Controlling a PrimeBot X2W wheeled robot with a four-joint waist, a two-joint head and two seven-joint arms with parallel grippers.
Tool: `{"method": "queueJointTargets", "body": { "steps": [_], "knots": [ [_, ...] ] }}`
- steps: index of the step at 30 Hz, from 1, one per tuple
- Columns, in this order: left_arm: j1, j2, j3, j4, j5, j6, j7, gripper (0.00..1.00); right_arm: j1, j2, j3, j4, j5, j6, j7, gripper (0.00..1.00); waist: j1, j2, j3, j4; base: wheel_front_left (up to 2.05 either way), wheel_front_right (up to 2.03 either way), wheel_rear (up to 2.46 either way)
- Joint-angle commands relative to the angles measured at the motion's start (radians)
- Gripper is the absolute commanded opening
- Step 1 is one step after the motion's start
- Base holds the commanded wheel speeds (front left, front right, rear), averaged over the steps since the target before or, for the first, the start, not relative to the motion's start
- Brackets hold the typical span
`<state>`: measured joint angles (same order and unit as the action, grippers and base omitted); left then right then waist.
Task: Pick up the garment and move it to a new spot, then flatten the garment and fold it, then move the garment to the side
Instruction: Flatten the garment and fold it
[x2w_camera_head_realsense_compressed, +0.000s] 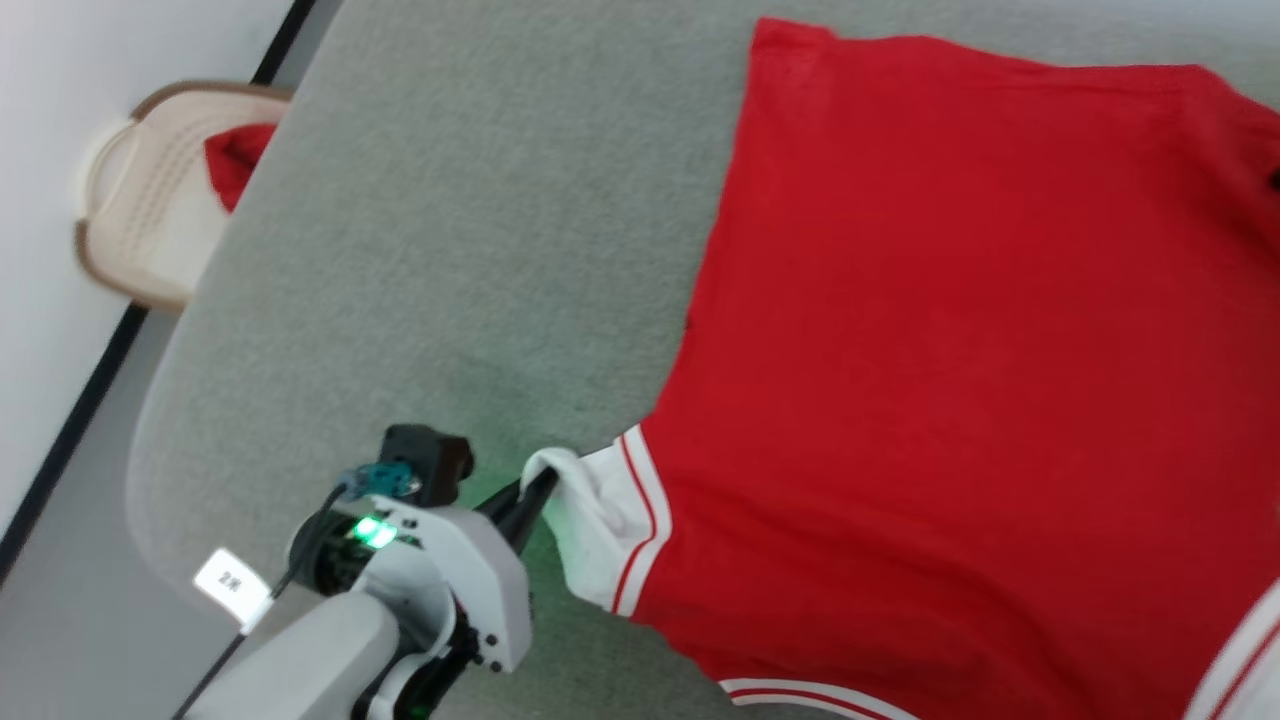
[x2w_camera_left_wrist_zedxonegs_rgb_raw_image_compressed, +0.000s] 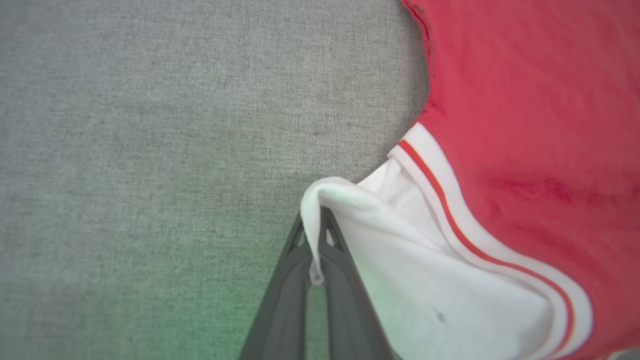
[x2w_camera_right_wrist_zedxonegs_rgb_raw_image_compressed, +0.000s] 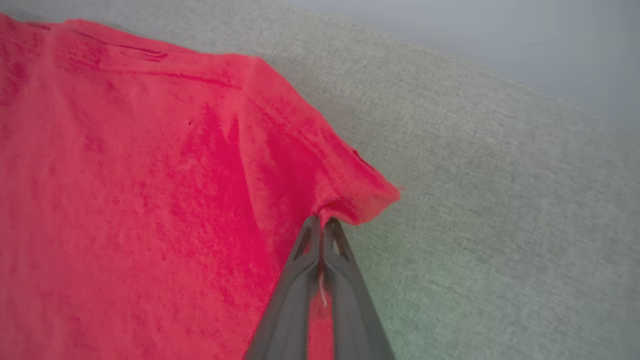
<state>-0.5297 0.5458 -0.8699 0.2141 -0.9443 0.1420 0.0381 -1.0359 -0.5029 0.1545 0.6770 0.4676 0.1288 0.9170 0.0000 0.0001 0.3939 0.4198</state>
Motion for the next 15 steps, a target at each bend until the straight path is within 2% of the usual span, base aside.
{"method": "queueJointTargets", "body": {
  "steps": [1, 8, 15],
  "knots": [
    [0.020, 0.015, 0.006, -0.004, -0.010, 0.010, 0.000, 0.00, 0.030, -0.014, 0.028, -0.034, 0.029, 0.003, 0.006, 0.00, 0.0000, -0.0001, -0.066, -0.073, 0.00, 0.00, 0.00],
    [0.078, 0.074, 0.028, -0.046, -0.031, 0.055, 0.005, 0.00, 0.174, -0.075, 0.101, -0.248, 0.201, 0.002, 0.009, 0.00, 0.0000, -0.0001, -0.139, -0.162, 0.00, 0.00, 0.00],
    [0.139, 0.133, 0.050, -0.104, -0.055, 0.095, 0.007, 0.00, 0.362, -0.121, 0.075, -0.406, 0.304, 0.002, -0.020, 0.00, 0.0000, -0.0001, -0.197, -0.229, 0.00, 0.00, 0.00]
  ]
}}
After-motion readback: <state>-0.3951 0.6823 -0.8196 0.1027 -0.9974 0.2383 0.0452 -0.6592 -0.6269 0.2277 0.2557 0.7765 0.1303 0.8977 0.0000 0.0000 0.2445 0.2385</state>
